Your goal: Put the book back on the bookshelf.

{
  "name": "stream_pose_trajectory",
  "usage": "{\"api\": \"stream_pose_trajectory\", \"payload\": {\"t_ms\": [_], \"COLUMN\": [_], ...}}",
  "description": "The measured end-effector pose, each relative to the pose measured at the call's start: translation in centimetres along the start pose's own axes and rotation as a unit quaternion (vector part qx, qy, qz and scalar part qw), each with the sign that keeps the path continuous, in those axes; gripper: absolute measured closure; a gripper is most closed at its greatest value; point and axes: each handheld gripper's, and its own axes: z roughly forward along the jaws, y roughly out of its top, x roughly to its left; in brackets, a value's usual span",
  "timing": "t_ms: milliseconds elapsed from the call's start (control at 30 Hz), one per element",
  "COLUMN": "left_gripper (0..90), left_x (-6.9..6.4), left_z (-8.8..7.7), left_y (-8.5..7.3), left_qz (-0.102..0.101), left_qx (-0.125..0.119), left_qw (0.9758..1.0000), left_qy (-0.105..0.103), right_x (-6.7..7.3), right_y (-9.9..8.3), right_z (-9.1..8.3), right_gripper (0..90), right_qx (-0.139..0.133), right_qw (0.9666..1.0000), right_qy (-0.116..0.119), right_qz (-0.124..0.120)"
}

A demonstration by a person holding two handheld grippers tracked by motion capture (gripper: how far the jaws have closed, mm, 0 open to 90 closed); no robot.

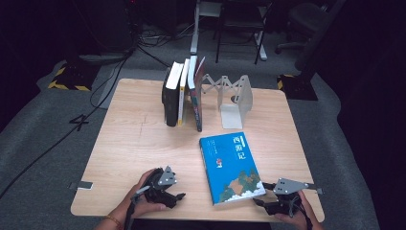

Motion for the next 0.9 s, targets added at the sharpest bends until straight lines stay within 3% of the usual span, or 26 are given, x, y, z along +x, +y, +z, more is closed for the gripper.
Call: {"api": "stream_pose_trajectory", "payload": {"t_ms": [67,133,267,600,733,900], "left_gripper": [18.7,18.3,18.4,17.2,17.8,17.3], "left_x": [-0.7,-1.2,-1.6,-1.9,-2.1,-2.3], "left_z": [0.3,0.6,0.7,0.8,1.2,1.6], "left_y": [0.3,0.6,0.8,0.9,1.2,1.6], "left_qz": [0.008,0.012,0.018,0.03,0.032,0.033], "left_qx": [0.0,0.001,0.001,0.004,0.001,-0.004], "left_qw": [0.9999,0.9999,0.9996,0.9993,0.9992,0.9993], "left_qy": [-0.009,-0.011,-0.019,-0.022,-0.026,-0.018], "right_x": [0.1,0.4,1.9,3.4,3.9,3.3], "right_y": [0.0,0.1,0.8,2.4,2.6,1.9], "right_z": [0.0,0.0,0.5,1.4,1.6,1.7], "right_gripper": [35.2,40.0,43.2,41.6,41.3,36.1], "right_qx": [0.0,-0.003,0.004,-0.024,-0.023,-0.009], "right_qw": [1.0,0.9999,0.999,0.9988,0.9986,0.9992], "right_qy": [-0.004,0.01,0.024,0.031,0.033,0.027], "right_qz": [0.0,-0.004,-0.037,-0.028,-0.034,-0.03]}}
